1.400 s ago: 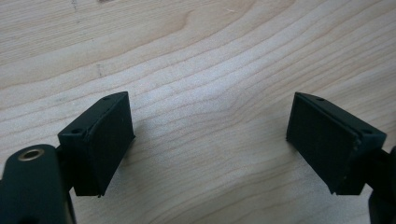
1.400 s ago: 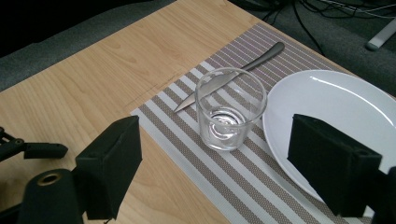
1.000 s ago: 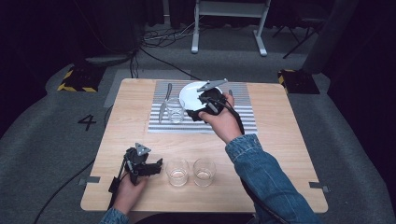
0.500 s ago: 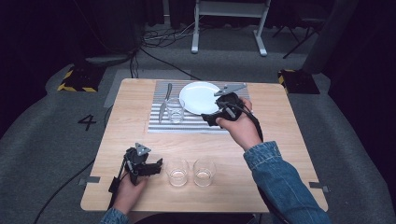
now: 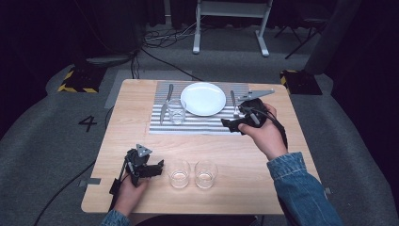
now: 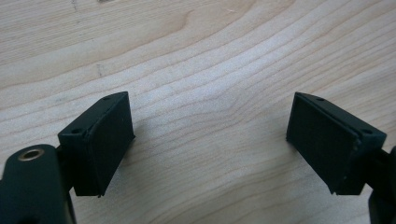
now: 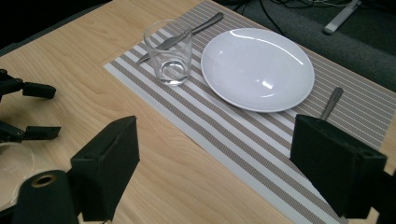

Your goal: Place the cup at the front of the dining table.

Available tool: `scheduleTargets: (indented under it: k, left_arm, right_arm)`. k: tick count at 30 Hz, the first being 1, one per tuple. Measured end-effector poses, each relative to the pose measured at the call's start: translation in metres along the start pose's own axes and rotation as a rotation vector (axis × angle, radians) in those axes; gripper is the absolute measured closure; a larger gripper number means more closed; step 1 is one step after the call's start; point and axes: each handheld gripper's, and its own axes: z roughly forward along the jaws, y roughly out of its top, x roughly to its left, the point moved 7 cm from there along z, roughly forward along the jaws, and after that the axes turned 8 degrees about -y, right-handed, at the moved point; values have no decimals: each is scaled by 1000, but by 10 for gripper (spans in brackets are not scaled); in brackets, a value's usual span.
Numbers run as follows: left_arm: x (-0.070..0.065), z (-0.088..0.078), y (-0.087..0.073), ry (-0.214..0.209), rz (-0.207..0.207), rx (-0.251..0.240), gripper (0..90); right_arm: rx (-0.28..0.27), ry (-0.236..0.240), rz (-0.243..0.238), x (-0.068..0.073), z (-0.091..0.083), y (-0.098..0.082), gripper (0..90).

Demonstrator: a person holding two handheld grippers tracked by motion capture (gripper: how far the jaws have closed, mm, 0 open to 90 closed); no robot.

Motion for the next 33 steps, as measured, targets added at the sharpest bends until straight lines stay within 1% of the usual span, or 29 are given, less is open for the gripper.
scheduleTargets:
  k: [1, 2, 3, 5, 6, 7, 8, 9, 12, 13, 14, 16, 18, 20, 21, 22, 24, 26, 27, 30, 33]
  left_arm:
    - [0, 0, 0, 1, 1, 0, 150]
    - [0, 0, 0, 0, 0, 0, 150]
    - [0, 0, 0, 0, 0, 0, 150]
    - [0, 0, 0, 0, 0, 0, 150]
    - [0, 0, 0, 0, 0, 0, 150]
    - [0, 0, 0, 0, 0, 0, 150]
    - [0, 0, 0, 1, 1, 0, 150]
    - [0, 0, 0, 1, 1, 0, 150]
    - [0, 0, 0, 0, 0, 0, 150]
    - [0, 0, 0, 0, 0, 0, 150]
    - [0, 0, 0, 0, 0, 0, 150]
    - [0, 0, 0, 0, 0, 0, 150]
    - [0, 0, 0, 0, 0, 0, 150]
    - [0, 0, 0, 0, 0, 0, 150]
    - [0, 0, 0, 0, 0, 0, 150]
    - [0, 0, 0, 0, 0, 0, 150]
    - [0, 0, 0, 0, 0, 0, 150]
    - [0, 0, 0, 0, -1, 0, 150]
    - [0, 0, 0, 0, 0, 0, 150]
    - [0, 0, 0, 0, 0, 0, 150]
    - [0, 0, 0, 1, 0, -1, 150]
  right_arm:
    - [1, -6, -5, -3, -2, -2, 161]
    - [2, -1, 7, -4, -6, -5, 161]
    - [4, -6, -3, -6, -7, -7, 161]
    - [7, -7, 7, -9, -12, -11, 161]
    - [6, -13, -3, -11, -13, -13, 161]
    - [7, -12, -1, -12, -15, -15, 161]
    - [9, -12, 11, -12, -18, -18, 161]
    - [9, -17, -2, -15, -19, -20, 161]
    - [6, -26, 13, -18, -23, -28, 161]
    - [5, -36, 5, -20, -24, -31, 161]
    - [7, -36, 14, -21, -25, -35, 160]
    - [15, -51, 10, -25, -28, -42, 161]
    - [18, -62, 20, -29, -31, -48, 161]
    - [24, -64, 35, -32, -34, -54, 161]
    - [31, -70, 27, -34, -36, -58, 161]
    - [39, -69, 41, -34, -37, -61, 161]
    - [51, -77, 36, -37, -40, -68, 161]
    - [67, -82, 45, -39, -42, -75, 161]
    - [71, -82, 41, -41, -43, -79, 161]
    - [75, -89, 60, -45, -45, -89, 161]
    - [87, -96, 66, -49, -47, -101, 163]
